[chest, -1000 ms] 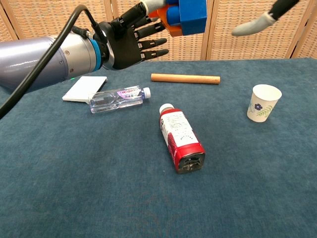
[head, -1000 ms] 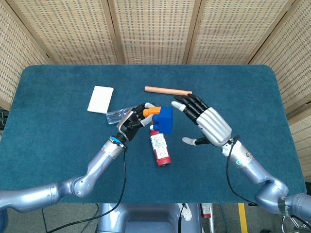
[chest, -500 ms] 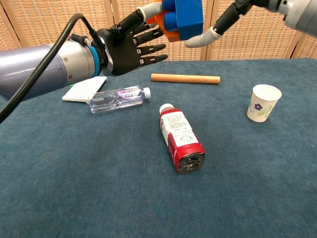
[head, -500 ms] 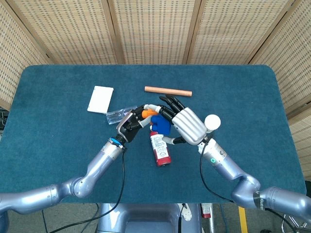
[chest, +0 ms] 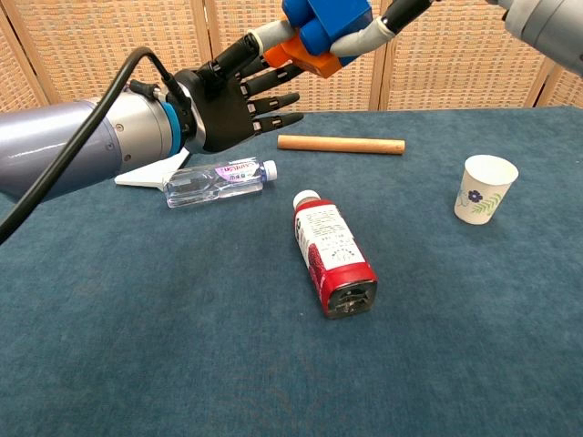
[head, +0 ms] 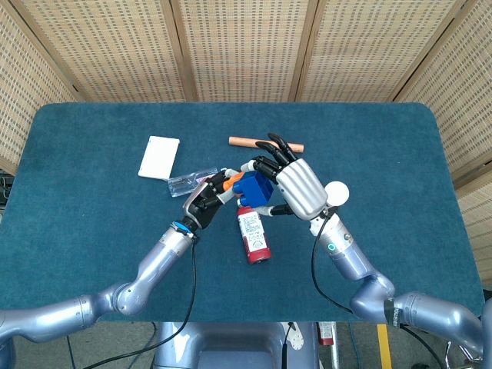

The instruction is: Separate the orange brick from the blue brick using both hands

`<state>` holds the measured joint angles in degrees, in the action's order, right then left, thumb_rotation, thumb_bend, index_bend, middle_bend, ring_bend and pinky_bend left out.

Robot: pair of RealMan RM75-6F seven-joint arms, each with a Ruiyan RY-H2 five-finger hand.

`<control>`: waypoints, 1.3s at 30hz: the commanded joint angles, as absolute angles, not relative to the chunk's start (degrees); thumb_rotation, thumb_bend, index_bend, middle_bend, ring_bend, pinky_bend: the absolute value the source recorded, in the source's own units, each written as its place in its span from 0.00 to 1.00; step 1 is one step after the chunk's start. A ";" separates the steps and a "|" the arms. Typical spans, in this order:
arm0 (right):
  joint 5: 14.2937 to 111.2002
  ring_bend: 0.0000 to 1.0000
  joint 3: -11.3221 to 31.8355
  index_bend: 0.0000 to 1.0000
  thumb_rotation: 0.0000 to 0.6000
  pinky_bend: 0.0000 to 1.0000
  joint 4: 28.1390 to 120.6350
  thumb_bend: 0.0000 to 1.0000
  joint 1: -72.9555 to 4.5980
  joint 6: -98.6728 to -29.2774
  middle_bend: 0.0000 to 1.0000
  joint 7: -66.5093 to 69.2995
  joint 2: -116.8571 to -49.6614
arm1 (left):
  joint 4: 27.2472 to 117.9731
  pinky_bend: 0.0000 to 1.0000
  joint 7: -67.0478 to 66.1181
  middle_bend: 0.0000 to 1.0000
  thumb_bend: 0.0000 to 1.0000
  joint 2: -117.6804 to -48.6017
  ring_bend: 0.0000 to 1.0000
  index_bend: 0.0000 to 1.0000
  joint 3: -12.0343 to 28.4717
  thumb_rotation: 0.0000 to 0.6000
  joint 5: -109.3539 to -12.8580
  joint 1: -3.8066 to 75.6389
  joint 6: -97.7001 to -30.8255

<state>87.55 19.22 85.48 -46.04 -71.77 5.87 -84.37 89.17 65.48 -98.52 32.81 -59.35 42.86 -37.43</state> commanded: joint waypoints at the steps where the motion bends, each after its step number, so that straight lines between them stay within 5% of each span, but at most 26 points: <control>1: 87.52 0.24 19.33 0.46 1.00 0.00 84.82 0.00 -46.05 -72.43 0.47 5.95 -84.67 | 89.27 0.00 65.58 0.57 0.47 -98.50 0.00 0.55 32.87 1.00 -59.64 42.72 -37.28; 7: 88.54 0.35 19.01 0.62 1.00 0.03 83.17 0.08 -46.29 -73.86 0.60 6.28 -85.26 | 89.56 0.00 65.63 0.57 0.47 -98.37 0.00 0.55 33.08 1.00 -60.35 42.51 -36.97; 22: 90.33 0.37 18.66 0.66 1.00 0.04 81.83 0.13 -46.00 -76.40 0.64 7.63 -83.31 | 89.06 0.00 64.36 0.57 0.48 -95.95 0.00 0.55 33.32 1.00 -60.66 41.38 -36.63; 33: 90.71 0.37 17.28 0.66 1.00 0.04 77.99 0.13 -43.41 -78.18 0.64 9.29 -79.05 | 87.48 0.00 66.03 0.57 0.49 -83.61 0.00 0.55 35.17 1.00 -65.77 36.43 -34.67; 39: 90.45 0.37 13.70 0.66 1.00 0.04 73.88 0.13 -41.31 -76.49 0.64 8.63 -78.38 | 83.75 0.00 56.50 0.57 0.50 -75.77 0.00 0.56 31.28 1.00 -72.61 34.82 -35.94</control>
<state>90.59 14.54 74.77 -41.94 -77.07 8.88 -78.59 85.97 62.09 -78.82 33.49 -69.10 35.89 -34.99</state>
